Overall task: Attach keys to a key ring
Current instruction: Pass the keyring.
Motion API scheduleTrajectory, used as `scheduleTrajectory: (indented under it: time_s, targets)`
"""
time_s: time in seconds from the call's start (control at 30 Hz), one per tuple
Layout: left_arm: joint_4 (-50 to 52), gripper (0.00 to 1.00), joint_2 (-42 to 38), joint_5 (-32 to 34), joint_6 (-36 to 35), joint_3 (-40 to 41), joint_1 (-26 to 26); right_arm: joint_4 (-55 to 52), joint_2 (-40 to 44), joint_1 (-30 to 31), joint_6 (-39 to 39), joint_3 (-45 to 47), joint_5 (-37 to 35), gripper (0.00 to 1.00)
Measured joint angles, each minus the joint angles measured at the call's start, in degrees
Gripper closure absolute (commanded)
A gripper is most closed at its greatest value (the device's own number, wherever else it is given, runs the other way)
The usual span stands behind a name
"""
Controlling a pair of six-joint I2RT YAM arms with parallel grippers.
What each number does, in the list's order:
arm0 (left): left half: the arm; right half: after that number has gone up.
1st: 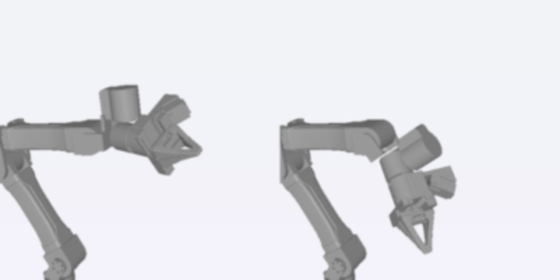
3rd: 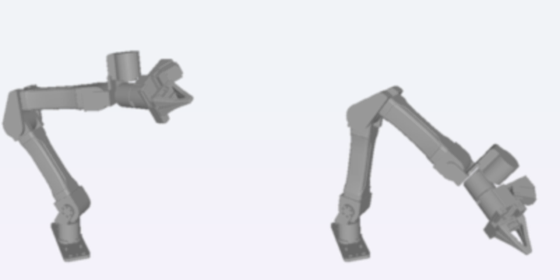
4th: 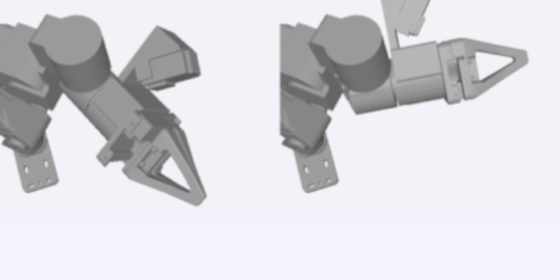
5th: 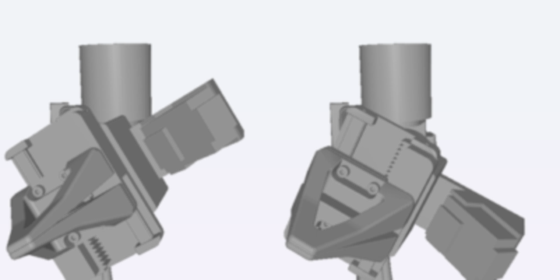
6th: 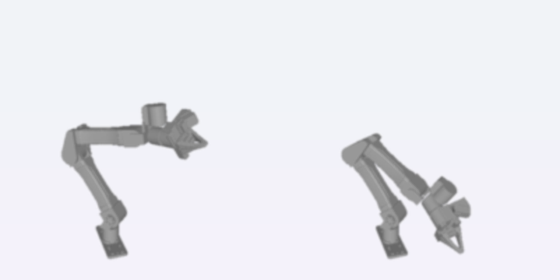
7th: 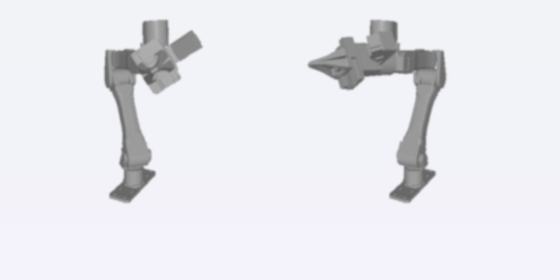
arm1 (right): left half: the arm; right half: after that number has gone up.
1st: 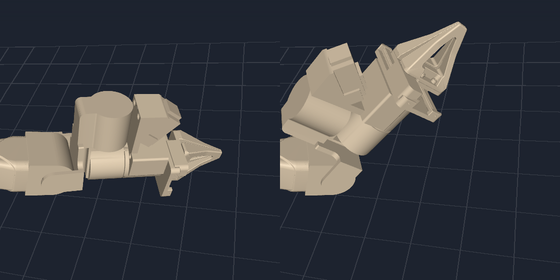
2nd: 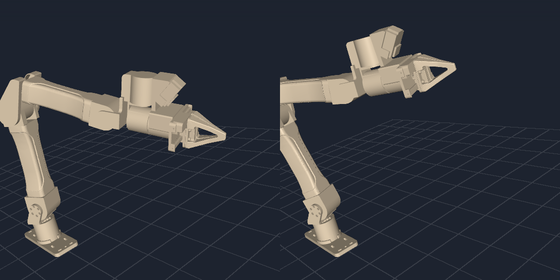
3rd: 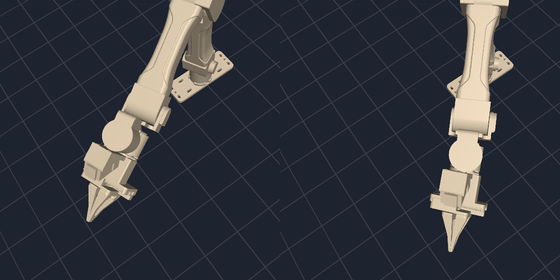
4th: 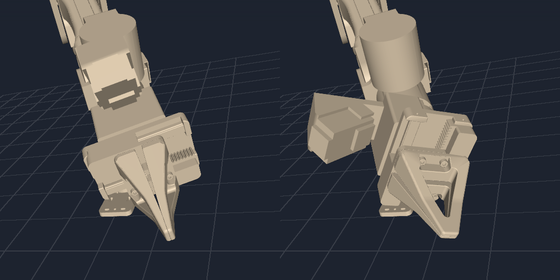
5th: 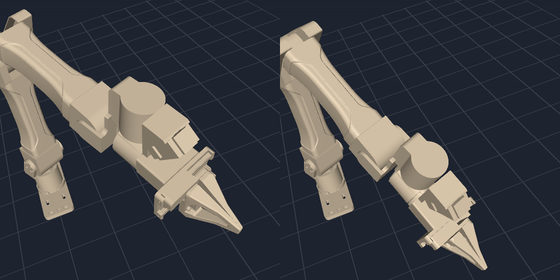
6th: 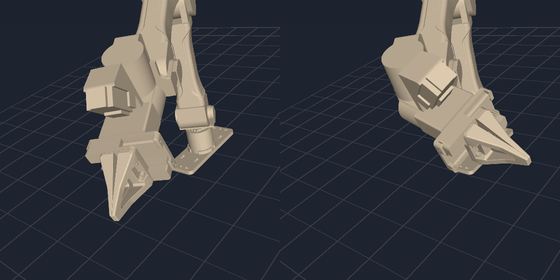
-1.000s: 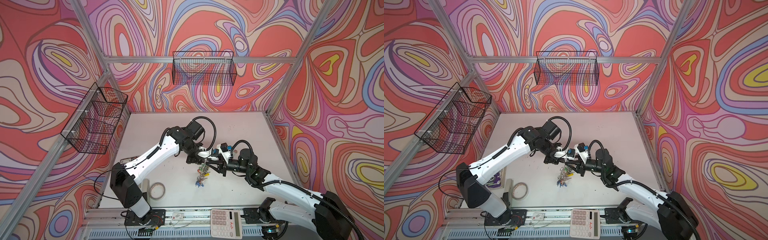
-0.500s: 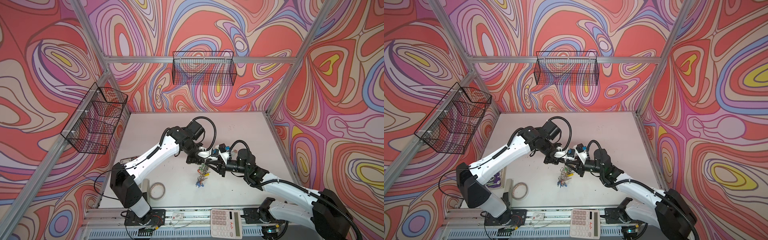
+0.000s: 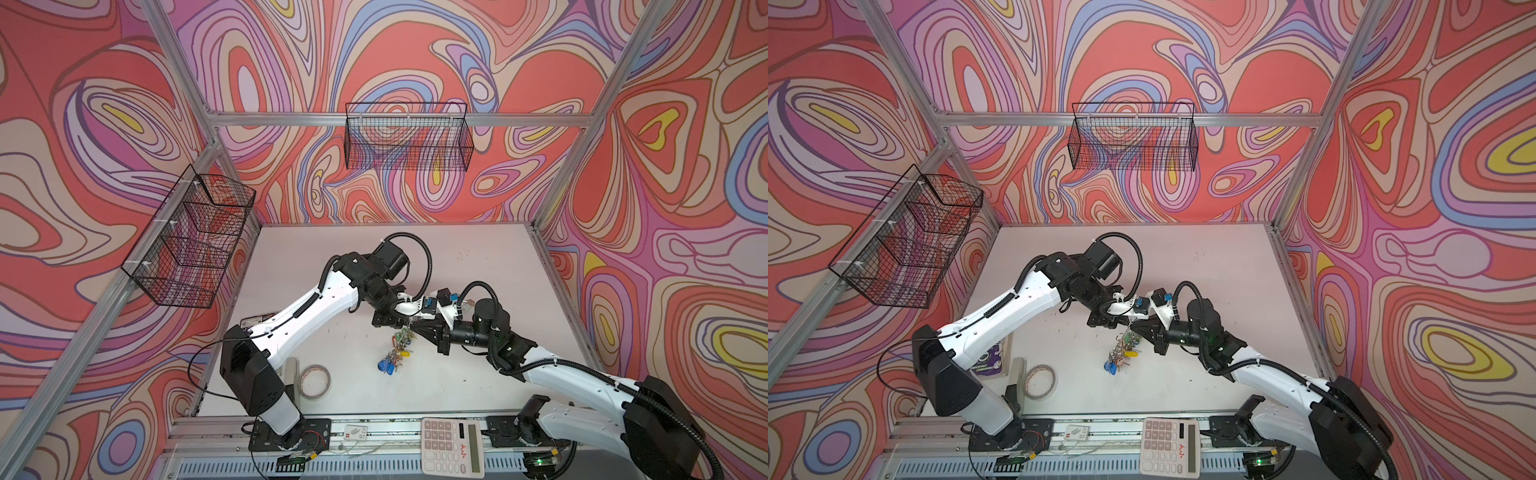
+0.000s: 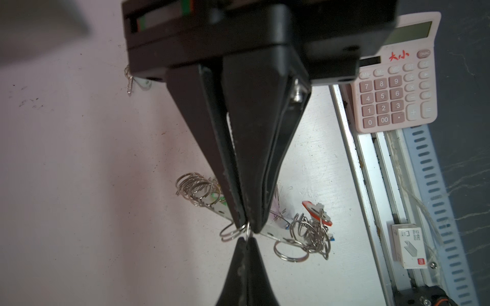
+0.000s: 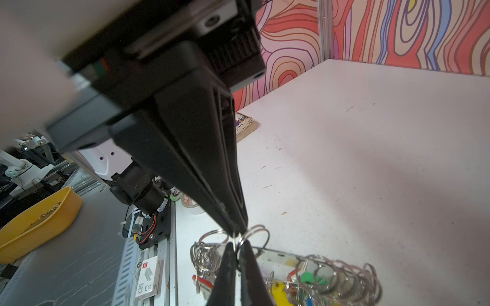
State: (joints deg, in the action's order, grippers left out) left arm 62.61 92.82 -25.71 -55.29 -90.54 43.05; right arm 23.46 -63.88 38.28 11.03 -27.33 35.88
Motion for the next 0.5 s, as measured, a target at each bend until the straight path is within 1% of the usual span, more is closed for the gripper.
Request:
scheduleTrajectory:
  time_s: [0.13, 0.17, 0.23, 0.3, 0.37, 0.5]
  targets:
    - [-2.12, 1.0, -0.39, -2.64, 0.7, 1.92, -1.44, 0.42, -0.07, 0.0, 0.87, 0.48, -0.92, 1.0]
    - [-3.1, 0.98, -0.81, -3.87, 1.22, 2.78, -2.12, 0.92, -0.09, 0.0, 1.09, 0.7, -1.16, 1.0]
    - [-5.46, 0.89, -2.14, -6.95, 2.8, 5.03, -3.74, 2.51, -0.07, 0.0, 1.44, 1.16, -1.68, 1.0]
    - [-9.38, 0.78, -4.7, -10.34, 5.9, 8.96, -6.08, 4.13, -0.07, 0.07, 1.09, 1.57, -2.05, 1.0]
    - [-14.34, 0.69, -8.63, -13.64, 9.35, 14.08, -9.38, 4.46, -0.09, 0.04, 1.05, 2.71, -2.29, 1.0]
    - [-26.05, 0.58, -16.96, -19.87, 16.96, 24.59, -14.91, 4.74, -0.35, 0.07, 1.05, 4.94, -2.54, 1.0]
